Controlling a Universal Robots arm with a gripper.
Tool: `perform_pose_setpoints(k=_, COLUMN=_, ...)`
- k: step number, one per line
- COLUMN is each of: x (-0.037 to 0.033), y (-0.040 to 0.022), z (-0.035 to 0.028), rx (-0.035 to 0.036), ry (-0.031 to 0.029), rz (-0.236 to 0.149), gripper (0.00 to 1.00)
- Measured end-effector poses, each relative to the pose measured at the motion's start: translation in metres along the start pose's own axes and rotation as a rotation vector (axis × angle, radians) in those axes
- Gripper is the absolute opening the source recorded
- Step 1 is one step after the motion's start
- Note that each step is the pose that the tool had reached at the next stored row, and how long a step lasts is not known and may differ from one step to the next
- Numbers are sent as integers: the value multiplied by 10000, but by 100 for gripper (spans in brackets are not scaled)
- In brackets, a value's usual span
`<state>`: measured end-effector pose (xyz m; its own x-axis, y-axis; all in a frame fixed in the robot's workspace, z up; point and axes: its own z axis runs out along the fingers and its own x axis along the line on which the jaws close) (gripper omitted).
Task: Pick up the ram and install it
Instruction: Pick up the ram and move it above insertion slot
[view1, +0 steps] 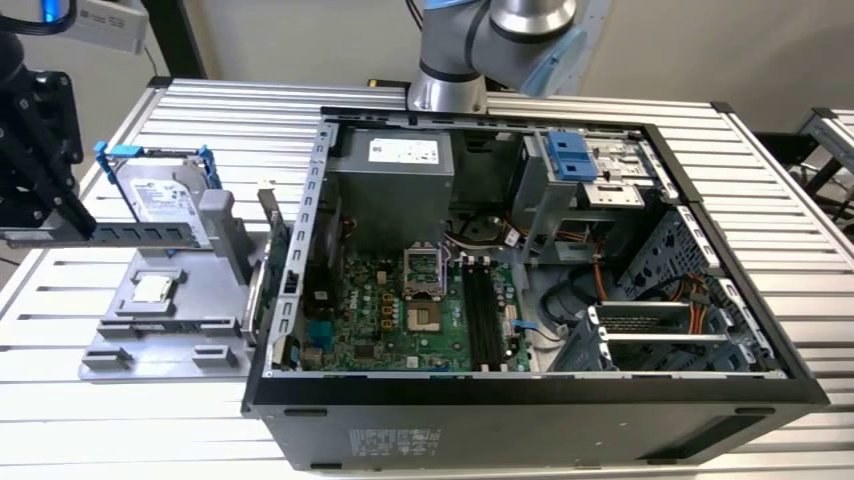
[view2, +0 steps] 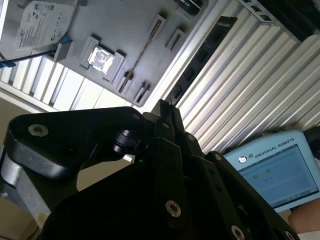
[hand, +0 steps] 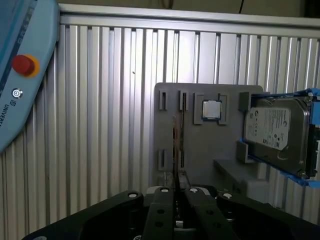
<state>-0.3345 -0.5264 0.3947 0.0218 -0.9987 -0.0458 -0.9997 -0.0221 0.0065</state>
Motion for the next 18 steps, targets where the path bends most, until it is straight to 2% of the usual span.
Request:
perform_pose_setpoints(k=8, x=0, y=-125, z=-1, rx=-2, ry=12, rz=0, gripper=0)
perform_pose_setpoints(k=14, x=1, y=-175, z=-1, rx=-2, ry=12, rz=0, gripper=0)
perform_pose_setpoints(k=18, x=2, y=-234, z=-2, rx=-2, ry=12, rz=0, gripper=0)
